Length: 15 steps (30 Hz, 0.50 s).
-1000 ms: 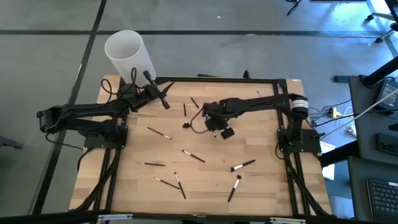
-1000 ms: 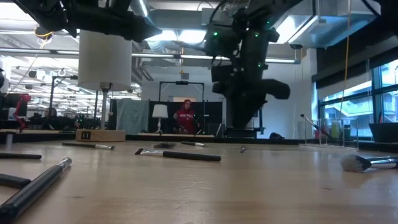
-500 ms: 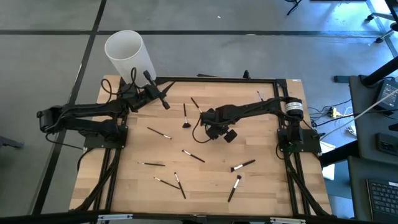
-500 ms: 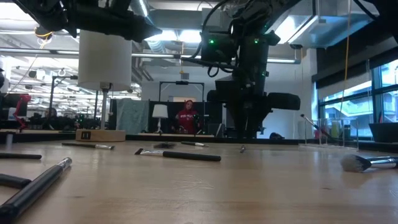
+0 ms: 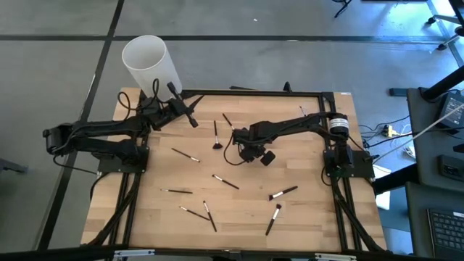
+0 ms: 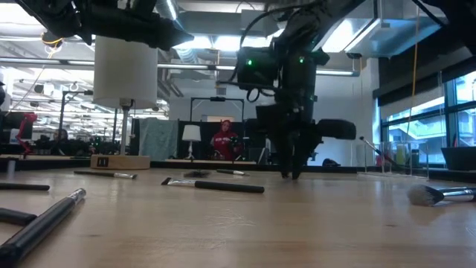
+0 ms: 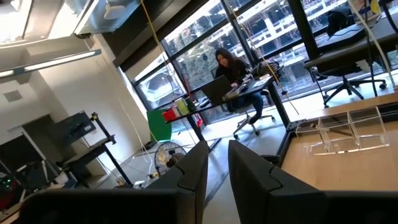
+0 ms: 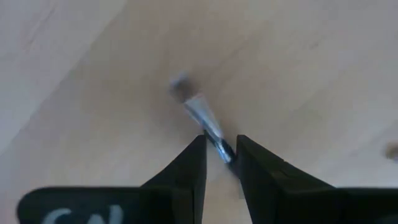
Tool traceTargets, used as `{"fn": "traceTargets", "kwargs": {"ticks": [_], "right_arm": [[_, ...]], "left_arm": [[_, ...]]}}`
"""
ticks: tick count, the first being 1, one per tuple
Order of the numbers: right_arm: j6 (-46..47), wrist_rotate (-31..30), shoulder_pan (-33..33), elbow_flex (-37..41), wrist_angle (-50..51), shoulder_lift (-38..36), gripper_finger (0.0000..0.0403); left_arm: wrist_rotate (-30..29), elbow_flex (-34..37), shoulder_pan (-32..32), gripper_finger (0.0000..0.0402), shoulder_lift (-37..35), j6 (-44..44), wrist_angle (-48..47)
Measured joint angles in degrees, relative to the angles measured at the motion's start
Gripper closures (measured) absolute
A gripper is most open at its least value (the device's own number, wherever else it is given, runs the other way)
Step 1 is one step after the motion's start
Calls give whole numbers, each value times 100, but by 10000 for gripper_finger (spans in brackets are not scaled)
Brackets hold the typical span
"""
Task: Sort items
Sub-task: Put the foundation brush into the middle section of the transparent organizer
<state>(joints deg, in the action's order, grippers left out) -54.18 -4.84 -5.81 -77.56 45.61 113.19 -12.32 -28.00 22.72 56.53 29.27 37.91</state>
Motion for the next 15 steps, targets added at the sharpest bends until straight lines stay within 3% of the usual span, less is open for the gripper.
{"fn": "traceTargets", "kwargs": {"ticks": [8, 15], "right_arm": [[-22, -27, -77, -2, 21, 52, 315], [743, 409, -165, -5, 37, 110, 338]], "left_arm": [[20, 1, 1, 343, 0, 3, 4], [22, 1, 1, 343, -2, 3, 4]]}}
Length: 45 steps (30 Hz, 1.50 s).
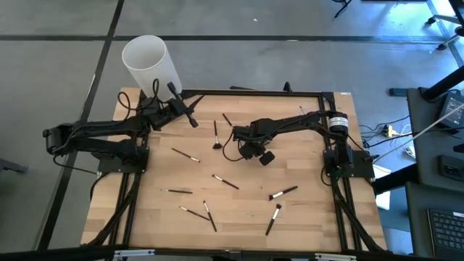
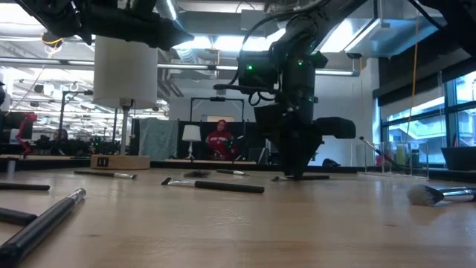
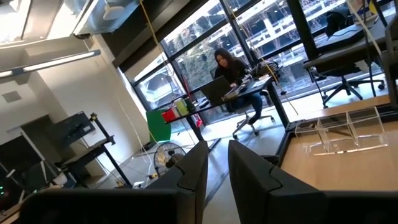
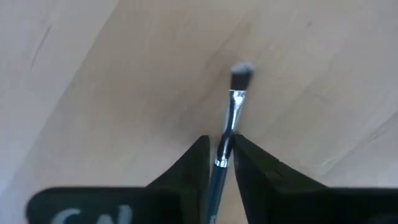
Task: Sort items
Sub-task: Put the foundation brush into the middle section of the transparent organizer
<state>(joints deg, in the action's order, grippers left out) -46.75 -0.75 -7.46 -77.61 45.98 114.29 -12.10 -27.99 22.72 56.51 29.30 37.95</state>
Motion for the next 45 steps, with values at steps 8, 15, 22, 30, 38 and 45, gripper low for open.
{"fn": "traceTargets", "kwargs": {"ticks": [8, 15, 22, 30, 38, 45], "right_arm": [[1034, 168, -31, -7, 8, 129, 382], [2159, 197, -31, -1, -3, 148, 371], [3412, 260, -69, 3, -14, 152, 367], [3950, 262, -68, 20, -172, 153, 366], [4374, 279, -68, 18, -178, 152, 366], [5076, 46, -63, 45, -269, -96, 366]], "left_arm": [[0, 0, 0, 341, 0, 0, 0], [-2, 0, 0, 343, 0, 0, 0], [-2, 0, 0, 342, 0, -2, 0], [-2, 0, 0, 343, 0, -20, 42], [-2, 0, 0, 346, 0, -22, 42], [-2, 0, -8, 344, 0, -22, 42]]}}
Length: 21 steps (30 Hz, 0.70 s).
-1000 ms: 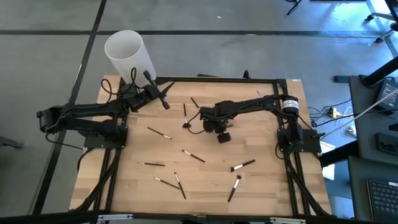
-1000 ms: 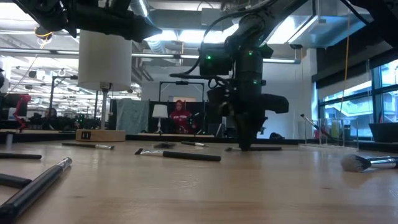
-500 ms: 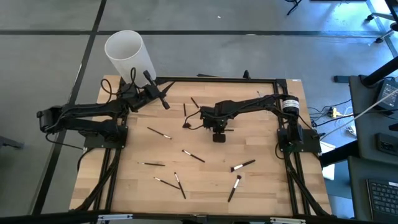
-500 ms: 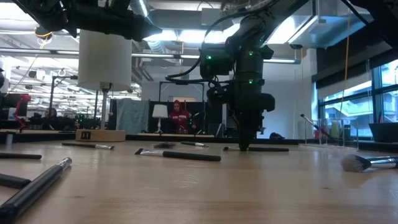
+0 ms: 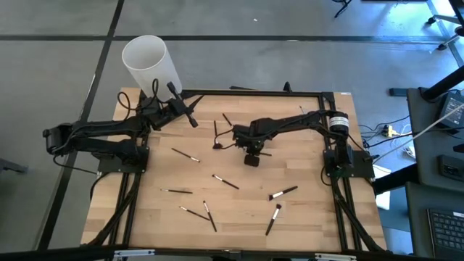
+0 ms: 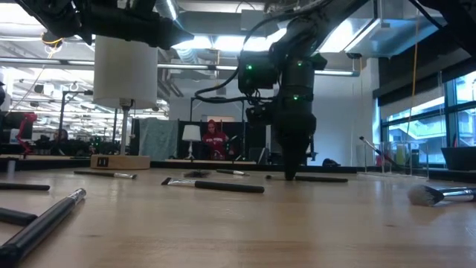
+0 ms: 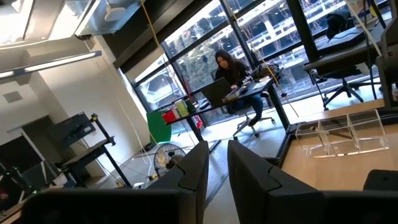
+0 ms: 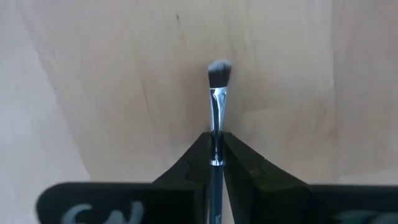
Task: Sort items
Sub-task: Put the foundation brush into the middle section of the transparent organizer
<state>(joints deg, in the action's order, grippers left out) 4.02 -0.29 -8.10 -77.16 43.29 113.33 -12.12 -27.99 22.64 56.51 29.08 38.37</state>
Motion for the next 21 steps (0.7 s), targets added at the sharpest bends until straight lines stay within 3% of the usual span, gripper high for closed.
{"fn": "traceTargets", "kwargs": {"ticks": [9, 17, 21], "right_arm": [[372, -540, 0, 319, -754, -994, 366], [1067, -1496, -115, 2622, -2650, -3028, 366], [1399, -2344, -313, 3467, -3058, -4146, 366]], "left_arm": [[11, 0, -5, 347, 0, -181, -46], [20, 0, -9, 344, 2, -238, -142], [28, 0, -9, 347, 2, -297, -41]]}}
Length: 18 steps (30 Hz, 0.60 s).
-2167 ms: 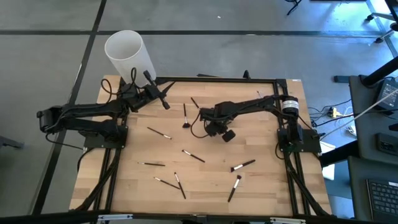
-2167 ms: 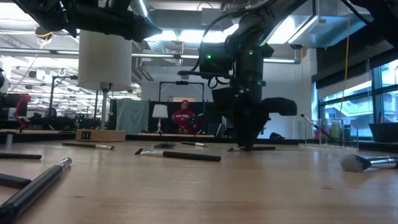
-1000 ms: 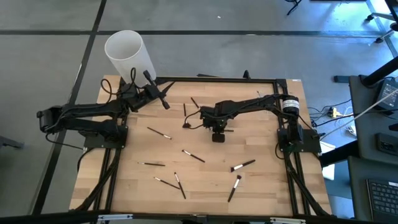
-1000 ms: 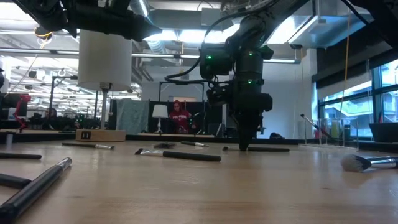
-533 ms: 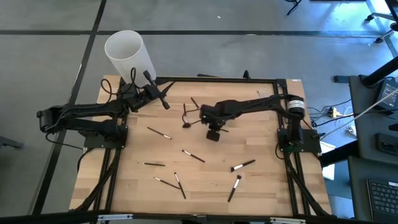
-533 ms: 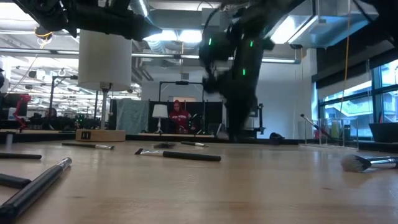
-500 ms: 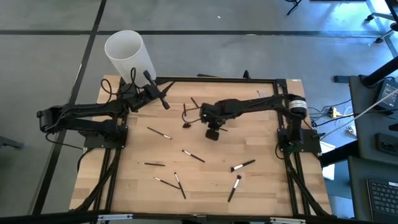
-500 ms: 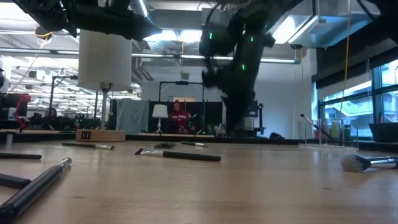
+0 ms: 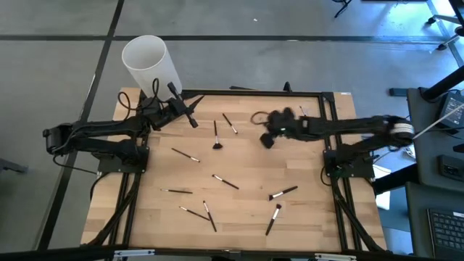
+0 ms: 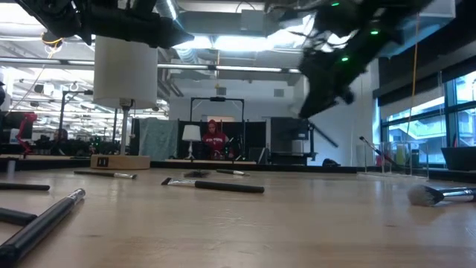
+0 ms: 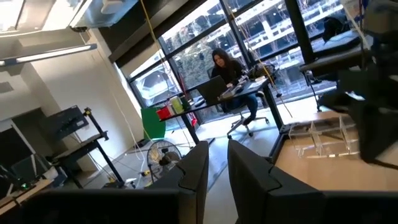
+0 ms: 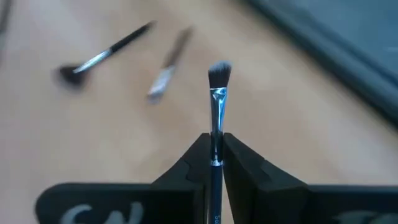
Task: Sort items
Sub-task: Put the foundation brush into the middle section of the transparent organizer
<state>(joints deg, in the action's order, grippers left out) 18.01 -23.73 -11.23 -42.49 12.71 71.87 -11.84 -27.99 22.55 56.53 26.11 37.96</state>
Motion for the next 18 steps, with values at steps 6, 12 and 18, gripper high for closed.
{"fn": "traceTargets", "kwargs": {"ticks": [6, 12, 18], "right_arm": [[18, -1605, -180, 604, 62, -1355, 366], [-161, -2989, -451, 1008, 113, -2082, 366], [-36, -3219, -911, 1609, 187, -2307, 366]], "left_arm": [[442, 0, 0, 344, -2, -156, 193], [519, 0, 7, 346, 0, -149, 170], [514, 0, 7, 345, 0, -138, 150]]}}
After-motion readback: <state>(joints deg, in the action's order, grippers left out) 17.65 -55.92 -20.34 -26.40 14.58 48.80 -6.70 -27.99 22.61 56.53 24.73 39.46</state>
